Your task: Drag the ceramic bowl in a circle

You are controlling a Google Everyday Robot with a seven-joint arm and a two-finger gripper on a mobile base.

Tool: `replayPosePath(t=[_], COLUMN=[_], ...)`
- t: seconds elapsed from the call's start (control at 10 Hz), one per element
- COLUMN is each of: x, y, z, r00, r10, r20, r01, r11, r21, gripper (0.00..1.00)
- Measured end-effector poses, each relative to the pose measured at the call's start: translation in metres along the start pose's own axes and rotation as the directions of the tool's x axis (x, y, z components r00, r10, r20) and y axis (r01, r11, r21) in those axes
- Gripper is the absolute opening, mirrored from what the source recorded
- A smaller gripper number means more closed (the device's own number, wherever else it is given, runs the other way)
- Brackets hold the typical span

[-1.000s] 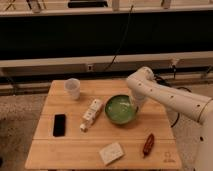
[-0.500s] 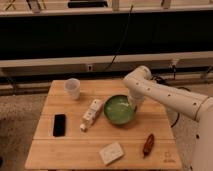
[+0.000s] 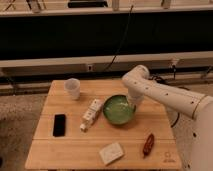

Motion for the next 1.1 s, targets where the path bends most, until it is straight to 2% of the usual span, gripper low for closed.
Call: replayPosePath(t=[1.1], x=[0.0039], y=[0.0047], z=[-0.0012], r00=[0.996], r10=[-0.088], r20=[0.002], r01=[0.088], r11=[0.996], r21=[-0.003], gripper=[0.0])
